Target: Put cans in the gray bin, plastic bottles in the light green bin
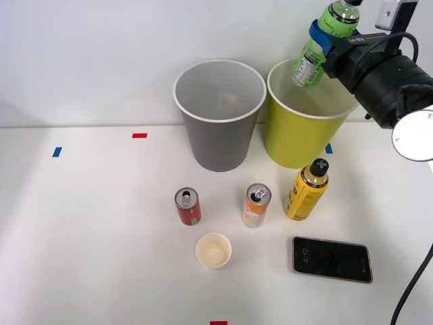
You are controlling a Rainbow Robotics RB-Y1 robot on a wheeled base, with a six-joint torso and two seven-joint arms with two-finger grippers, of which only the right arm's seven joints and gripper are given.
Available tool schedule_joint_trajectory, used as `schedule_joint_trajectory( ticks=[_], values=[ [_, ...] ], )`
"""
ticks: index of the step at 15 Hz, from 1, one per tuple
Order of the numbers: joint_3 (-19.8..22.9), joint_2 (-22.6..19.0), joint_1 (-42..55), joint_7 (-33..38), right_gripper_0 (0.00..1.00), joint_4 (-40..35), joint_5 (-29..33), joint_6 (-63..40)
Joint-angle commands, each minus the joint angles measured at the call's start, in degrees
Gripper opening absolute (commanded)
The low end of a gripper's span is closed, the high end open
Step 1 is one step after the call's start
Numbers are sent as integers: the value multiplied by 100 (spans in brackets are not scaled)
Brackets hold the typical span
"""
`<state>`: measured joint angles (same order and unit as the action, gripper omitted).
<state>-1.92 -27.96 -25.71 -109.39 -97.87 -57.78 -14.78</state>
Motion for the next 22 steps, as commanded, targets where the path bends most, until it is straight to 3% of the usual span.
schedule_joint_trajectory(
  ticks=[1, 2, 7, 14, 17, 22],
  values=[
    [-124, -61, -40, -21, 94, 84, 48, 124],
    [-133, -96, -31, -21, 100, 84, 48, 124],
    [-194, -526, 444, 23, 100, -523, -137, 124],
    [-159, -1124, 3353, 93, 100, -2650, -242, 1847],
    [-133, -816, 4988, -12, 100, -3370, -154, 2409],
    [-212, 71, 6482, -267, 100, -3625, 162, 2796]
  ],
)
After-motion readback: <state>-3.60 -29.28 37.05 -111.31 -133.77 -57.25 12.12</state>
